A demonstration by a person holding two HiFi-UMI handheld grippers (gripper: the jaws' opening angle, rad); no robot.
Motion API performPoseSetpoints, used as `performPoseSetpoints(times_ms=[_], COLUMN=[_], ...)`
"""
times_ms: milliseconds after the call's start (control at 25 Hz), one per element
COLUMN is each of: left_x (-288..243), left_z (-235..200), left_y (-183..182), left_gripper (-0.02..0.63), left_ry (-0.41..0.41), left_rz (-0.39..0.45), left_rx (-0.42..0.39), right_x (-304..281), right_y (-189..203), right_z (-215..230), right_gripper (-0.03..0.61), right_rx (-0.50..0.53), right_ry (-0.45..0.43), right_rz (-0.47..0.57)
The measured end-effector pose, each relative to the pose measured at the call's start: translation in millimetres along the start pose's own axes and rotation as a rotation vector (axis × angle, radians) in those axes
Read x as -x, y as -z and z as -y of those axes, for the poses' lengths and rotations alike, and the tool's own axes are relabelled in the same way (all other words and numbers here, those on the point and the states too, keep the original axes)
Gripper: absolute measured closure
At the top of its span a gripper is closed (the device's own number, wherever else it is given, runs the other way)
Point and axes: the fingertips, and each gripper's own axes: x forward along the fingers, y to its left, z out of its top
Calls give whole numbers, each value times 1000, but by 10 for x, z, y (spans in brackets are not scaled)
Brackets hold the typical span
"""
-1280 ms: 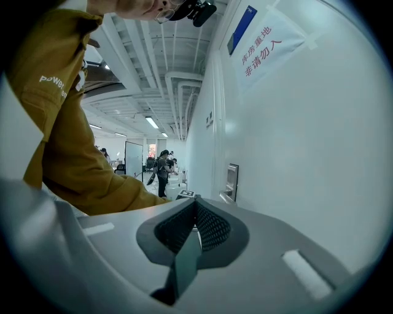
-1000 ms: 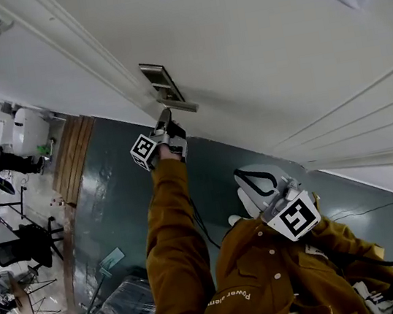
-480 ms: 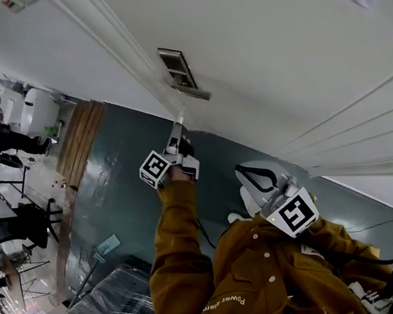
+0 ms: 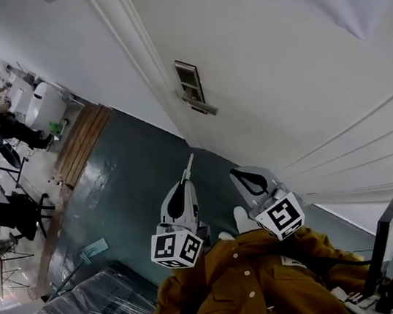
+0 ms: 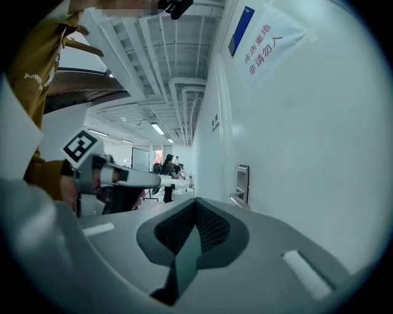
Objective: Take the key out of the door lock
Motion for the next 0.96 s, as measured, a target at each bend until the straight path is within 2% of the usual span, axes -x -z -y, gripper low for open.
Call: performPoseSetpoints(times_ms=[80, 320, 960], left_x=[183, 374, 419], left_z=[174, 370, 458], left_y=[-64, -51, 107], left_gripper=[589, 589, 589], left_ry=[-22, -64, -65], left_rz=[12, 16, -21], left_rx=[-67, -201, -245], right_x=[2, -12, 17], right_y=[4, 20, 29], right_z=[-23, -62, -80], right_gripper=[574, 574, 574], right_rx=[-31, -31, -66], right_ry=[-1, -31, -43], right_rz=[-12, -7, 12])
